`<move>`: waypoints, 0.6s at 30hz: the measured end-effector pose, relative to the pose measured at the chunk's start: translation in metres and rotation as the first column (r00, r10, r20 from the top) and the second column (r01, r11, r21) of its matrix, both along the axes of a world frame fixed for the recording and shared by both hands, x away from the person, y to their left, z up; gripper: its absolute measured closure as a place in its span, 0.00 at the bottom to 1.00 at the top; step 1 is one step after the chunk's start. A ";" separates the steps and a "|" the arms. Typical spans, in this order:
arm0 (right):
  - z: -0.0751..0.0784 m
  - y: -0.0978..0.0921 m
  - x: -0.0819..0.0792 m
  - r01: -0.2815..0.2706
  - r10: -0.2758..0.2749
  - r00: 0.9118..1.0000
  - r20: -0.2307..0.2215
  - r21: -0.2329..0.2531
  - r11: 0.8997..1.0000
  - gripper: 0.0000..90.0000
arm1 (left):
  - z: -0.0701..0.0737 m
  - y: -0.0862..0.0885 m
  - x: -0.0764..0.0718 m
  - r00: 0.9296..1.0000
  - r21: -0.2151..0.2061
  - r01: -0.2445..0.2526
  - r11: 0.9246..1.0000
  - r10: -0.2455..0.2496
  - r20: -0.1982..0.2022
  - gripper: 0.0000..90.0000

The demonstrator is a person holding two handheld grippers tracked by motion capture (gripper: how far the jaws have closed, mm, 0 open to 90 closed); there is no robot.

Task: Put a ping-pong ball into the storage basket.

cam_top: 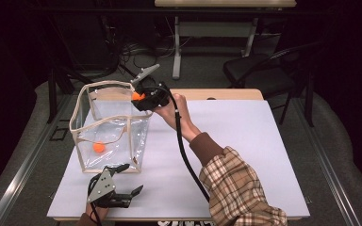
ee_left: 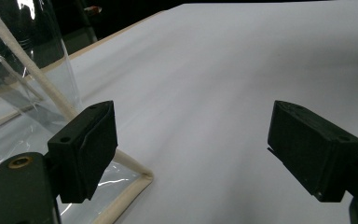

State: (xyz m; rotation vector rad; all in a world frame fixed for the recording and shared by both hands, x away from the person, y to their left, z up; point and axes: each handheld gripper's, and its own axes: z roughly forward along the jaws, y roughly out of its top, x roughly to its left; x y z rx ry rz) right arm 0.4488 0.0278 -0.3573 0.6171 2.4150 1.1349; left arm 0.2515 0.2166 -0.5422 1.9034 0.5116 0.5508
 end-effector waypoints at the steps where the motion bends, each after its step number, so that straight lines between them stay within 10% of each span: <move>1: 0.000 0.000 0.000 -0.001 0.001 1.000 -0.003 -0.002 1.000 0.56 | 0.000 0.000 0.000 1.000 -0.002 0.001 1.000 -0.001 0.000 0.18; 18: -0.006 0.009 0.004 -0.001 0.001 1.000 -0.013 -0.007 1.000 0.56 | 0.000 0.000 0.000 1.000 0.000 0.001 1.000 -0.001 0.000 0.18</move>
